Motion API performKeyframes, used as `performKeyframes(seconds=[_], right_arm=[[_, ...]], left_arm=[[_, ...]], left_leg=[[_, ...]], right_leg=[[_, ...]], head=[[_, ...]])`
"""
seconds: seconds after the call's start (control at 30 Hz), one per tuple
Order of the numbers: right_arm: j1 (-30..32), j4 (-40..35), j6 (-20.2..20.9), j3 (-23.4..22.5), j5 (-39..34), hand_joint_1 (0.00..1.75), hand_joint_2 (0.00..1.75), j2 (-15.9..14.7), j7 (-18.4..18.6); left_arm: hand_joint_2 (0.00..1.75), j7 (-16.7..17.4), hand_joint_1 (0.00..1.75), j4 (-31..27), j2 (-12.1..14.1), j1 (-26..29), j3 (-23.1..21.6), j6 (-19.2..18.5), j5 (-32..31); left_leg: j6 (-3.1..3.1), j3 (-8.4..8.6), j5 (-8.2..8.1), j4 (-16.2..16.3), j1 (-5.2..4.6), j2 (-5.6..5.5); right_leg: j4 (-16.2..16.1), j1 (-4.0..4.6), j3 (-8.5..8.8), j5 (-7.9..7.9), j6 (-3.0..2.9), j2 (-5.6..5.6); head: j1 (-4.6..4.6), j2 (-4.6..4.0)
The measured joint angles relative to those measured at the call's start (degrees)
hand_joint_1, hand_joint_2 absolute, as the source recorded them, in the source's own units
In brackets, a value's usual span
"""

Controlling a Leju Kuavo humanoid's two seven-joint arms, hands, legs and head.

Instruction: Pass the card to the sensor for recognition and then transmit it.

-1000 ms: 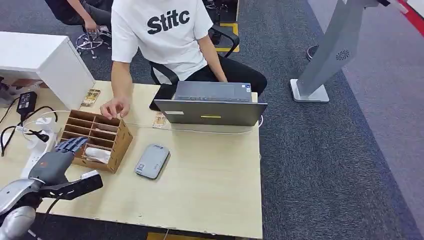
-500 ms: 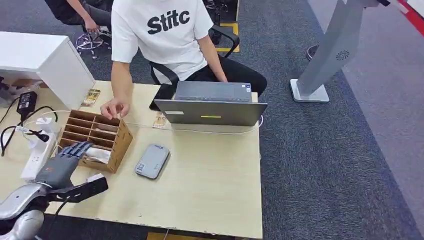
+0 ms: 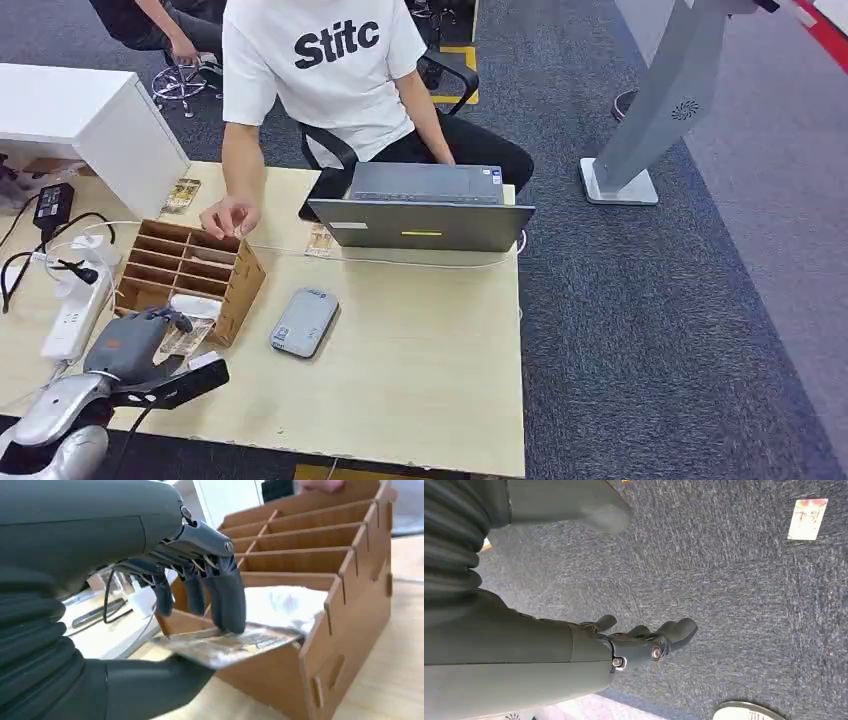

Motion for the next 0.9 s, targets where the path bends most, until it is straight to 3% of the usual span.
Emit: performKeyframes(seconds=[0.1, 0.37, 0.6, 0.67, 0.9], right_arm=[[-0.03, 0.0, 0.0, 0.04, 0.13, 0.0, 1.75, 0.0, 0.0], [-0.01, 0.0, 0.0, 0.04, 0.31, 0.0, 1.75, 0.0, 0.13], [-0.01, 0.0, -0.09, 0.11, 0.66, 0.0, 1.75, 0.0, 0.44], [-0.01, 0.0, -0.09, 0.18, 0.94, 0.0, 1.75, 0.0, 0.59], [0.01, 0.0, -0.11, 1.11, 1.64, 0.0, 1.75, 0.0, 0.76]], left_arm=[[1.75, 0.79, 1.55, 1.37, -1.74, -0.28, 0.74, 2.64, -1.81], [1.75, 0.81, 1.52, 3.39, -3.97, -0.76, 1.51, 3.45, -2.42], [1.75, 1.09, 1.62, 5.18, -6.05, -0.82, 3.32, 6.75, -6.01], [1.75, 1.07, 1.75, 5.73, -6.88, -0.78, 4.33, 7.47, -6.62], [1.75, -0.68, 1.75, 6.49, -9.35, -0.4, 7.76, 10.94, -7.91]], left_leg=[[0.0, 0.01, 0.0, 0.0, 0.0, 0.01], [0.0, 0.02, 0.0, 0.0, 0.0, 0.04], [0.0, 0.02, 0.0, 0.0, 0.0, 0.04], [0.0, 0.02, 0.0, 0.0, -0.01, 0.04], [0.0, 0.02, 0.0, 0.0, 0.0, 0.03]], right_leg=[[0.0, 0.0, 0.02, 0.0, 0.0, 0.01], [0.0, 0.0, 0.02, 0.0, 0.0, 0.03], [0.0, 0.0, 0.01, 0.0, 0.0, 0.03], [0.0, 0.0, 0.01, 0.0, 0.0, 0.03], [0.0, 0.0, 0.01, 0.0, 0.0, 0.03]], head=[[0.0, 0.0], [0.0, 0.0], [0.02, 0.0], [0.0, 0.0], [0.0, 0.0]])
